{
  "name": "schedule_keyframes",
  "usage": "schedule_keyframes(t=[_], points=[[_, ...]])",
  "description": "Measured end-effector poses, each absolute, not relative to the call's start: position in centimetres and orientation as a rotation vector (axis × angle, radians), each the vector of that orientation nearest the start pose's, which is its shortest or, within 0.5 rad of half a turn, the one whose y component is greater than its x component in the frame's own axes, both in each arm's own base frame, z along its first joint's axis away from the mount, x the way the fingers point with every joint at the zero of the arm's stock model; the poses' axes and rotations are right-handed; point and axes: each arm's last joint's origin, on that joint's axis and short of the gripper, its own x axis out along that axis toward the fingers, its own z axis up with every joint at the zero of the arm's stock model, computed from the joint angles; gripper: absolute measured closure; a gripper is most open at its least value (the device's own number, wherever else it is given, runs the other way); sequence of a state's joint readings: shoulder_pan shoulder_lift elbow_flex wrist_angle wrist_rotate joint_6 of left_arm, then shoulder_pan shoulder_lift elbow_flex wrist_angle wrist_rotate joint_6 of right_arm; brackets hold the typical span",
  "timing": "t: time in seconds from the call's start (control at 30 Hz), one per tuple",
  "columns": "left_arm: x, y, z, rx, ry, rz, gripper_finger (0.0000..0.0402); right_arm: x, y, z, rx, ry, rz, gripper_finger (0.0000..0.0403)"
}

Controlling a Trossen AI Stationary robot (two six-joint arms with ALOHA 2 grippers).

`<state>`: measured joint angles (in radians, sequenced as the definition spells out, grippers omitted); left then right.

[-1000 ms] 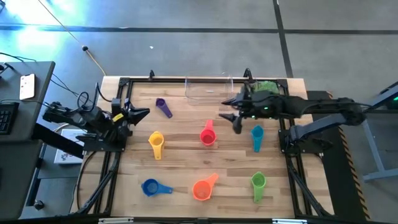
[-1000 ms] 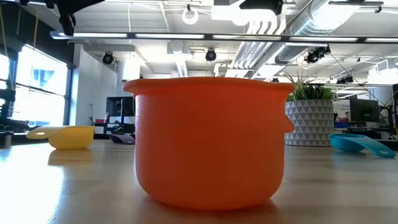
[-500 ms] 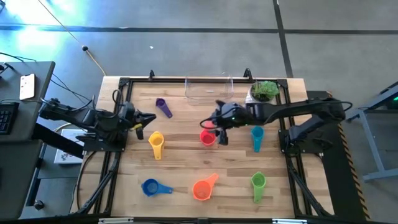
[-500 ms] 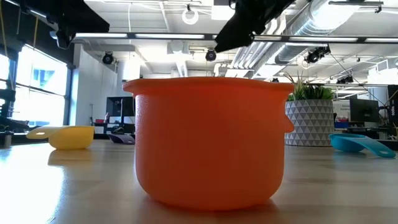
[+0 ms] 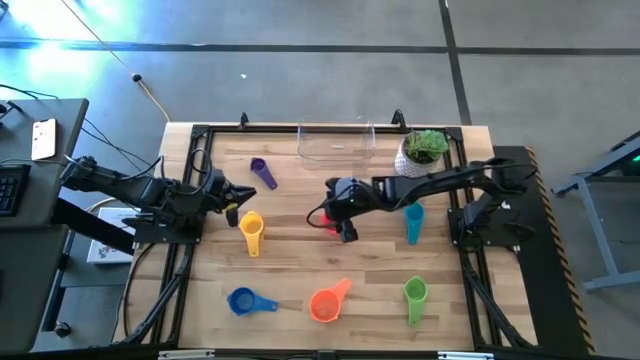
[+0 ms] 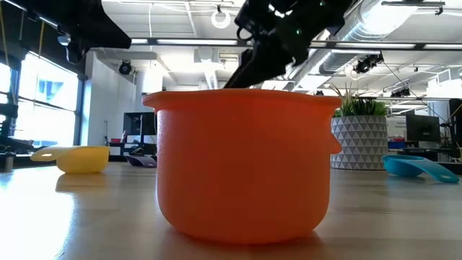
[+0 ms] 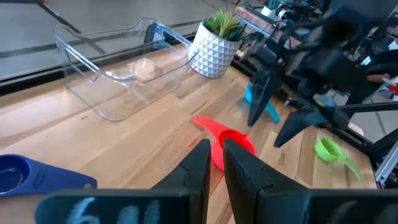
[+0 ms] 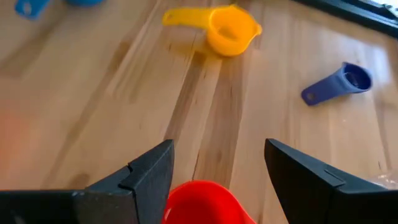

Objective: Nest measuring cups in basket
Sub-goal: Stack the pink measuring cup on top of the orange measuring cup

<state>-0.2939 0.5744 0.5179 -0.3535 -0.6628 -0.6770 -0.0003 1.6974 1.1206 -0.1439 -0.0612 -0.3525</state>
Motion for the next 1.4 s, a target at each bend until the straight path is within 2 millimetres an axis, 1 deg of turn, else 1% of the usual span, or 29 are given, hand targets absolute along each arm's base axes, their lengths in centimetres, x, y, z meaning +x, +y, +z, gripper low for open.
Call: schedule_keyframes(t=[0.17, 0.23, 0.37, 0.5, 0.67, 0.9, 1.17, 1.4], points=[[13.0, -2.1, 25.8, -0.486, 0.223, 0.447, 0.0367, 36.9, -0.4, 20.2, -0.369, 0.741, 0.203, 0.0160], [13.1, -2.2, 25.7, -0.488, 0.229, 0.439, 0.0367, 37.1, -0.9, 19.8, -0.390, 0.754, 0.203, 0.0160], [13.1, -2.2, 25.7, -0.513, 0.228, 0.443, 0.0367, 37.2, -2.1, 18.9, -0.378, 0.780, 0.185, 0.0160], [13.2, -2.2, 25.7, -0.524, 0.228, 0.446, 0.0367, 37.2, -3.0, 18.6, -0.349, 0.783, 0.198, 0.0160], [13.3, -2.2, 25.6, -0.522, 0.233, 0.447, 0.0367, 37.1, -3.7, 18.7, -0.335, 0.772, 0.230, 0.0160], [13.5, -2.3, 25.4, -0.515, 0.246, 0.452, 0.0367, 37.0, -4.1, 18.5, -0.395, 0.780, 0.273, 0.0160], [13.9, -2.4, 25.1, -0.499, 0.271, 0.461, 0.0367, 36.9, -4.1, 17.4, -0.390, 0.832, 0.290, 0.0160], [14.1, -2.5, 24.8, -0.488, 0.291, 0.467, 0.0367, 37.3, -4.2, 15.9, -0.402, 0.867, 0.287, 0.0160]])
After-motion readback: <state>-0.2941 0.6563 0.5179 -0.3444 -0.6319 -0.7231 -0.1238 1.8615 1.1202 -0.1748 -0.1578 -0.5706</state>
